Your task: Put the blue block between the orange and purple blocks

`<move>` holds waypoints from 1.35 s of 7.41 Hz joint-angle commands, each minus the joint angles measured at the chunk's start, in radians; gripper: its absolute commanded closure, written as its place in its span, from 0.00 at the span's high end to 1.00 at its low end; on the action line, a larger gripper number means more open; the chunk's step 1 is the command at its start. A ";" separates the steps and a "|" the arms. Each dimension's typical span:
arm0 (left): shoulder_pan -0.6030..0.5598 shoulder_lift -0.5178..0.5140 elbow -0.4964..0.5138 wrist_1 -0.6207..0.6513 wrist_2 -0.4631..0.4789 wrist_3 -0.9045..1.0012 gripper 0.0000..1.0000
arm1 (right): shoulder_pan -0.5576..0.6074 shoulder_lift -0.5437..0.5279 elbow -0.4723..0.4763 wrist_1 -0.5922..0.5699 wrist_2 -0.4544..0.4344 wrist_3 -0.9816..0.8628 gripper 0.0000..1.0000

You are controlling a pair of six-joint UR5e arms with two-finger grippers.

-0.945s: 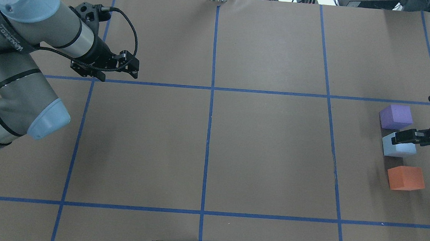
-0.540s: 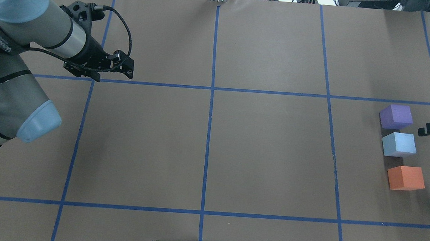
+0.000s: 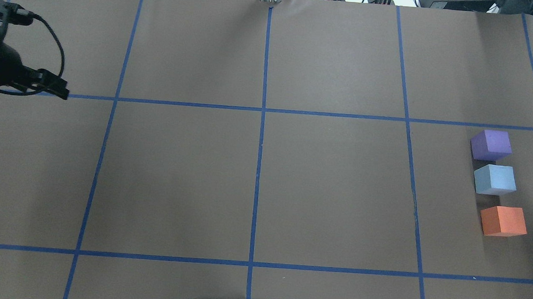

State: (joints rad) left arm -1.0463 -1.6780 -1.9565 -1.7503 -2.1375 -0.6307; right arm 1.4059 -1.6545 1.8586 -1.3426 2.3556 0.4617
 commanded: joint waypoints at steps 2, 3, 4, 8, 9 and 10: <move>-0.407 0.084 0.282 0.009 -0.186 0.712 1.00 | 0.131 0.121 -0.042 -0.302 -0.005 -0.317 1.00; -0.464 0.054 0.386 0.005 -0.191 0.829 1.00 | 0.140 0.124 -0.064 -0.302 -0.001 -0.363 1.00; -0.469 0.022 0.410 0.018 -0.191 0.824 1.00 | 0.139 0.124 -0.067 -0.302 -0.005 -0.365 1.00; -0.469 0.014 0.393 0.107 -0.228 0.764 1.00 | 0.110 0.107 -0.084 -0.294 -0.007 -0.367 1.00; -0.469 0.014 0.412 0.100 -0.232 0.738 1.00 | 0.108 0.105 -0.094 -0.288 -0.003 -0.376 1.00; -0.474 0.047 0.378 0.104 -0.251 0.738 1.00 | 0.075 0.114 -0.095 -0.291 -0.018 -0.418 1.00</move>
State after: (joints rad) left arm -1.5170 -1.6557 -1.5579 -1.6532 -2.3690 0.1180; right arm 1.5107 -1.5460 1.7699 -1.6341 2.3490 0.0795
